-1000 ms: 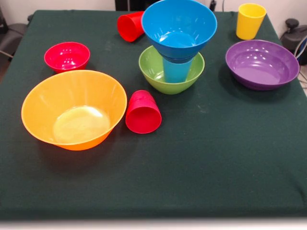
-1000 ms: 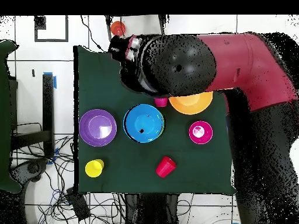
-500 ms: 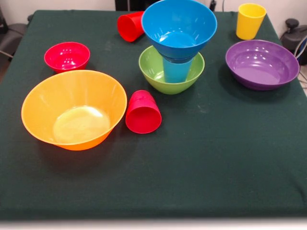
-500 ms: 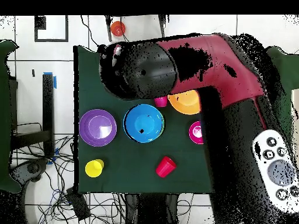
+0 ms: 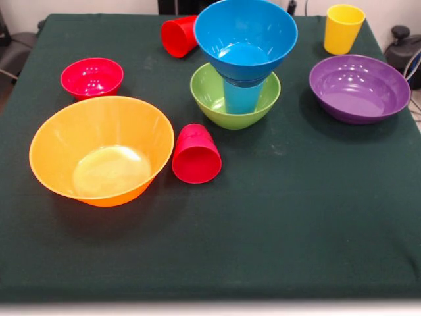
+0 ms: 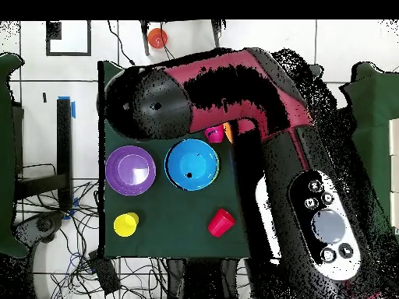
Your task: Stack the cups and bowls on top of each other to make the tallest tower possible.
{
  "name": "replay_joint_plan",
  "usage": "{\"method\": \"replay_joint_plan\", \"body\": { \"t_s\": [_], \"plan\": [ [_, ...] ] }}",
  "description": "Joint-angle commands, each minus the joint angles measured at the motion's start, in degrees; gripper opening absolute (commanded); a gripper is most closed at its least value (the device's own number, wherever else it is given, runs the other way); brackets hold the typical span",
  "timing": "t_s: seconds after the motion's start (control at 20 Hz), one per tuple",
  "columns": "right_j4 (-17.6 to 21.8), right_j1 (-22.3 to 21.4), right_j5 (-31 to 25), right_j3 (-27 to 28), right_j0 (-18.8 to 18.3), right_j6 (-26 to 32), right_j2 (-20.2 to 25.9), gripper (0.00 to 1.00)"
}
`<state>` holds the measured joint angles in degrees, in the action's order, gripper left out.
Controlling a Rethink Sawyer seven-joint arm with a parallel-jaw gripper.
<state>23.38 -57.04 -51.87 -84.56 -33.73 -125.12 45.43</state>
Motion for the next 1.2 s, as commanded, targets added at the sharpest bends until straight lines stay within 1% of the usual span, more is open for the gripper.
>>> {"method": "replay_joint_plan", "body": {
  "t_s": [0.05,0.3,0.45,0.55,0.65,0.8,1.0,1.2],
  "plan": [
    [7.7,4.4,2.7,1.9,4.1,-4.0,-8.1,1.0],
    [8.2,5.6,4.6,2.0,5.9,-5.3,-10.3,1.0],
    [8.1,6.0,4.8,2.6,6.5,-5.0,-11.3,1.0],
    [7.4,6.5,4.5,2.9,6.5,-4.1,-11.8,1.0],
    [6.4,7.2,4.5,3.0,6.0,-2.4,-11.7,1.0],
    [5.0,8.1,6.6,2.3,4.3,0.3,-10.4,1.0],
    [3.5,9.5,8.8,1.8,2.7,1.3,-9.2,1.0],
    [2.5,10.5,9.2,1.7,1.6,3.3,-8.2,1.0]
  ]
}}
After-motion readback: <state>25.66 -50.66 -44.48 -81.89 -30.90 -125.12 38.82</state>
